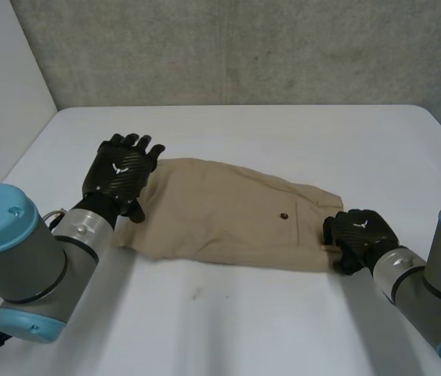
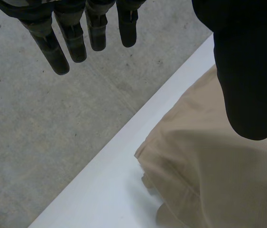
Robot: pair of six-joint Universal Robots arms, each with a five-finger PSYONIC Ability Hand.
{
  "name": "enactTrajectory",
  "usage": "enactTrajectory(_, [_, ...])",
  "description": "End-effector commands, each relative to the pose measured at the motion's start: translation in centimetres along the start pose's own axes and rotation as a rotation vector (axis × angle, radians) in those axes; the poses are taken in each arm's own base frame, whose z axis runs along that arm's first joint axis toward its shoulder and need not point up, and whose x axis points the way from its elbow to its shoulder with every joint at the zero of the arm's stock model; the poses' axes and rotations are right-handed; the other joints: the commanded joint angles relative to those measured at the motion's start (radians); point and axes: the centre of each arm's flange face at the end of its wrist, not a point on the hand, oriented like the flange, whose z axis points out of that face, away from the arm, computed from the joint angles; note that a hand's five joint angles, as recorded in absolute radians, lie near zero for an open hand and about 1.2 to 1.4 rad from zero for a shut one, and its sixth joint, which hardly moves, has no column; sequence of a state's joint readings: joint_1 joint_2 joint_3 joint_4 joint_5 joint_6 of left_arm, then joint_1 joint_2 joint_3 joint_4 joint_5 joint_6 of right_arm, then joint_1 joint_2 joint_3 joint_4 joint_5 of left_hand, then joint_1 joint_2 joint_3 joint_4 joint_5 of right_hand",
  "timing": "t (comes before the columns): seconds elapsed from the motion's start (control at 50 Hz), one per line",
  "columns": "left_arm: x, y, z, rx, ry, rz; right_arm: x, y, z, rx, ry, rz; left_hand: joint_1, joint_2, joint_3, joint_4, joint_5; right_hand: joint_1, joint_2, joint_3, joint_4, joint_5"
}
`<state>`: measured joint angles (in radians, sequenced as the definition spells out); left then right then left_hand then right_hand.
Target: Fold the shorts.
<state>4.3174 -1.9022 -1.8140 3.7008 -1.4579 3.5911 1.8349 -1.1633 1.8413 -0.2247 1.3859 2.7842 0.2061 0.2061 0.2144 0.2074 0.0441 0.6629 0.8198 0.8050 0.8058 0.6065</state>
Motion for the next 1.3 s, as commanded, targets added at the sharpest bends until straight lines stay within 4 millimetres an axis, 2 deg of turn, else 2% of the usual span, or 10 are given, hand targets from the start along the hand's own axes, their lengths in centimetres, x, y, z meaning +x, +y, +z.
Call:
enactTrajectory(0.02, [0.2, -0.2, -0.1, 0.005, 0.006, 0.0, 1.3, -0.4, 0.9, 0.04, 0.042, -0.023, 0.022, 0.022, 0.014, 0.021, 0.01, 0.733, 0.576, 0.591, 0.59, 0.615])
enactTrajectory(0.34, [-0.9, -2.2, -1.8, 0.043, -0.023, 0.004, 12.0, -3.0, -1.3, -0.091, 0.24, -0.133, 0.005, 0.004, -0.004, 0.003, -0.008, 0.733, 0.576, 0.591, 0.59, 0.615])
enactTrajectory(0.42, [-0.9, -2.5, -2.4, 0.049, -0.024, 0.005, 12.1, -4.2, -1.0, -0.067, 0.237, -0.175, 0.002, 0.002, -0.007, 0.0, -0.011, 0.733, 0.576, 0.591, 0.59, 0.615])
enactTrajectory(0.56, [-0.9, -2.9, -2.7, 0.059, -0.025, 0.004, 7.0, -11.3, 0.1, 0.182, 0.109, -0.184, 0.002, 0.002, -0.007, 0.0, -0.011, 0.733, 0.576, 0.591, 0.59, 0.615])
enactTrajectory(0.68, [-0.9, -3.1, -3.1, 0.064, -0.026, 0.004, -4.2, -14.6, 0.4, 0.353, -0.191, -0.284, 0.002, 0.002, -0.007, 0.0, -0.011, 0.733, 0.576, 0.591, 0.59, 0.615])
enactTrajectory(0.76, [-1.0, -3.3, -3.3, 0.066, -0.027, 0.005, -11.1, -13.3, 0.6, 0.377, -0.424, -0.317, 0.002, 0.002, -0.007, 0.0, -0.011, 0.733, 0.576, 0.591, 0.59, 0.615])
enactTrajectory(0.92, [-1.1, -3.0, -3.5, 0.049, -0.025, 0.003, -16.9, -8.1, 1.0, 0.268, -0.61, -0.345, 0.002, 0.002, -0.007, 0.0, -0.011, 0.733, 0.576, 0.591, 0.59, 0.615])
enactTrajectory(0.96, [-1.1, -3.0, -3.5, 0.051, -0.027, 0.003, -16.8, -8.4, 0.9, 0.274, -0.606, -0.342, 0.002, 0.002, -0.007, 0.0, -0.011, 0.711, 0.554, 0.569, 0.568, 0.593])
enactTrajectory(1.06, [-1.5, -4.1, -2.8, 0.091, -0.039, 0.007, -14.7, -13.4, -1.6, 0.39, -0.564, -0.254, 0.002, 0.002, -0.007, 0.0, -0.011, -0.488, -0.645, -0.631, -0.631, -0.607])
enactTrajectory(1.3, [1.8, -9.4, 0.1, 0.265, 0.073, -0.175, -4.4, -15.9, -2.0, 0.408, -0.276, 0.165, 0.031, 0.031, 0.023, 0.03, 0.018, -0.488, -0.645, -0.631, -0.631, -0.607])
